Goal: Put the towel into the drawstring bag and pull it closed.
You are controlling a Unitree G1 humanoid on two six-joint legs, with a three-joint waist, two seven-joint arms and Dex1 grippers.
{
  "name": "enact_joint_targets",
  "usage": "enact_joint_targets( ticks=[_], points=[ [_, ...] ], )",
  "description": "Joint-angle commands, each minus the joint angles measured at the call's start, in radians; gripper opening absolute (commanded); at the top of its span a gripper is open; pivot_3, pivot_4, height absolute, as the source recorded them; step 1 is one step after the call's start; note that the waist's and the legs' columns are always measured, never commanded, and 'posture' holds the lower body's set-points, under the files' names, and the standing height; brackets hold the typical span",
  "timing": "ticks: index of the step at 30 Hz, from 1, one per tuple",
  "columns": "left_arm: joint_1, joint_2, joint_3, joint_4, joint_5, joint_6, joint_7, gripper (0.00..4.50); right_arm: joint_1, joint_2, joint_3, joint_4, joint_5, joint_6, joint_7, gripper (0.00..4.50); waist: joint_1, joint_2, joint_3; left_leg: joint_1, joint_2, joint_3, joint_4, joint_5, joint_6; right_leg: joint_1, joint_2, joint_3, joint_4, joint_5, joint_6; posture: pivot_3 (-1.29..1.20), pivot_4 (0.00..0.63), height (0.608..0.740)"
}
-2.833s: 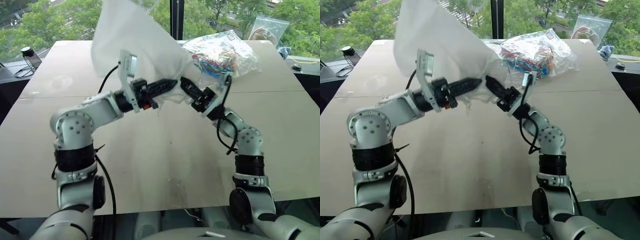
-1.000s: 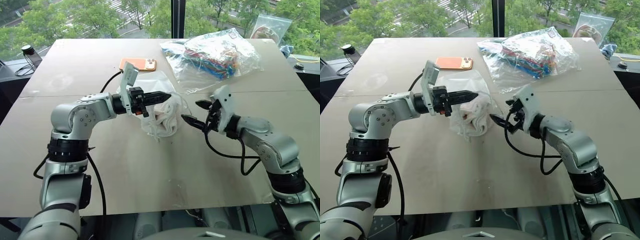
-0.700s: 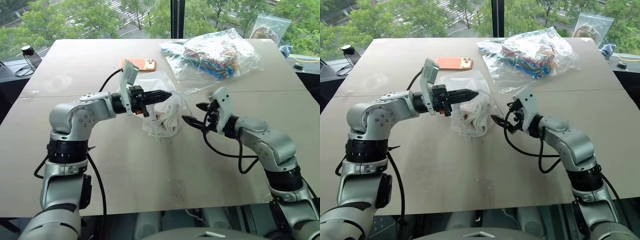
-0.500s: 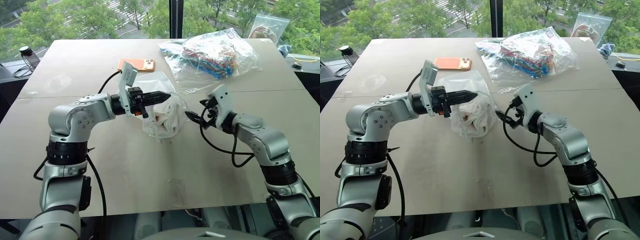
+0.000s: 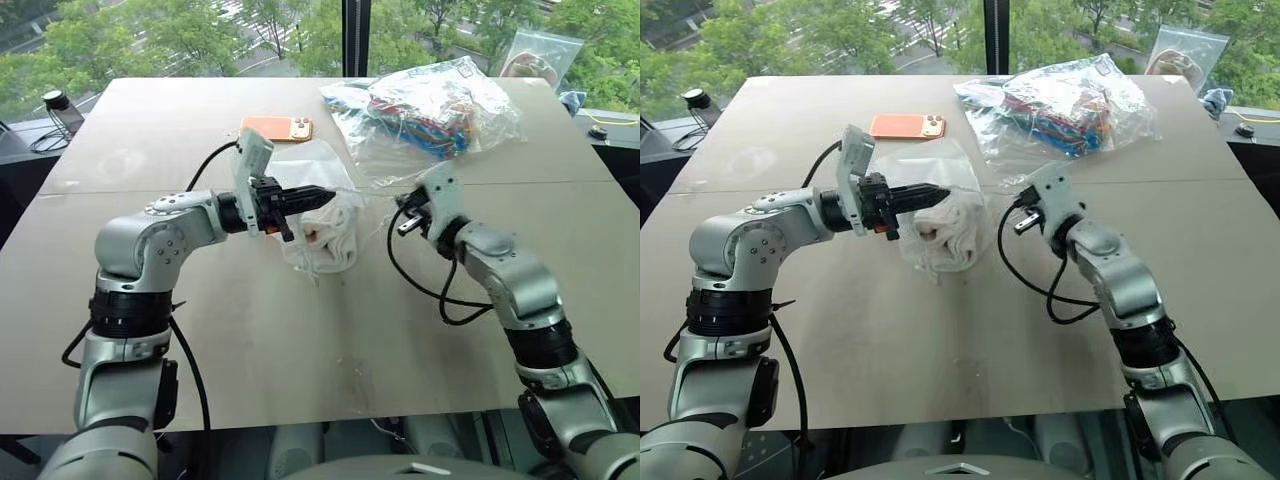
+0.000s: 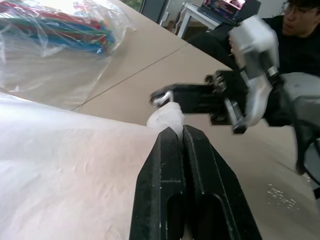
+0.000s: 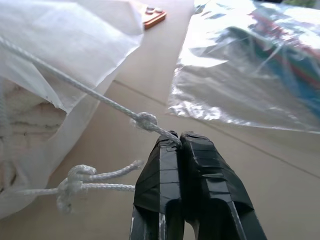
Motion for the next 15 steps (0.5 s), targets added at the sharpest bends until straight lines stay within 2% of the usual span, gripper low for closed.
enact_joint_targets(
  ticks=[1, 3, 8, 11, 13, 15],
  points=[
    [-0.036, 0.015, 0.039, 0.028, -0.020, -0.002, -0.046, 0.61, 0.024, 0.007, -0.068, -0.154, 0.007, 0.111, -0.055, 0.00, 0.001, 0.000, 0.000, 0.000, 0.000, 0.000, 0.000, 0.000, 0.000, 0.000, 0.000, 0.000, 0.000, 0.000, 0.000, 0.00, 0.150, 0.740],
    [-0.002, 0.038, 0.042, 0.004, -0.029, 0.010, -0.075, 1.15, 0.029, 0.021, -0.065, -0.191, 0.017, 0.146, -0.060, 0.00, -0.002, 0.000, 0.000, 0.000, 0.000, 0.000, 0.000, 0.000, 0.000, 0.000, 0.000, 0.000, 0.000, 0.000, 0.000, 0.00, 0.150, 0.740],
    [0.193, 0.130, 0.154, -0.055, -0.055, 0.040, -0.086, 3.50, 0.033, 0.069, -0.052, -0.211, 0.027, 0.173, -0.077, 0.00, -0.019, 0.001, 0.000, 0.001, 0.000, 0.000, -0.001, 0.000, 0.000, -0.002, 0.001, 0.003, 0.001, 0.000, 0.000, 0.00, 0.150, 0.740],
    [0.407, 0.217, 0.242, -0.167, -0.092, 0.066, -0.134, 3.50, 0.036, 0.081, -0.043, -0.207, 0.026, 0.169, -0.077, 0.00, -0.030, 0.001, 0.000, 0.000, 0.001, 0.002, -0.002, 0.000, 0.000, -0.005, 0.001, 0.005, 0.002, 0.000, 0.000, 0.00, 0.150, 0.740],
    [0.514, 0.215, 0.251, -0.266, -0.092, 0.047, -0.112, 3.50, 0.035, 0.085, -0.045, -0.202, 0.029, 0.166, -0.072, 0.00, -0.016, 0.001, 0.000, -0.002, 0.001, 0.003, -0.003, 0.000, 0.000, -0.007, 0.001, 0.006, 0.002, 0.000, 0.000, 0.00, 0.150, 0.740],
    [0.578, 0.178, 0.200, -0.349, -0.037, -0.015, -0.065, 3.50, 0.030, 0.088, -0.048, -0.194, 0.037, 0.164, -0.067, 0.00, 0.000, 0.001, 0.000, -0.002, 0.000, 0.003, -0.002, 0.000, 0.000, -0.006, -0.001, 0.005, 0.001, 0.000, 0.000, 0.00, 0.150, 0.740]
  ],
)
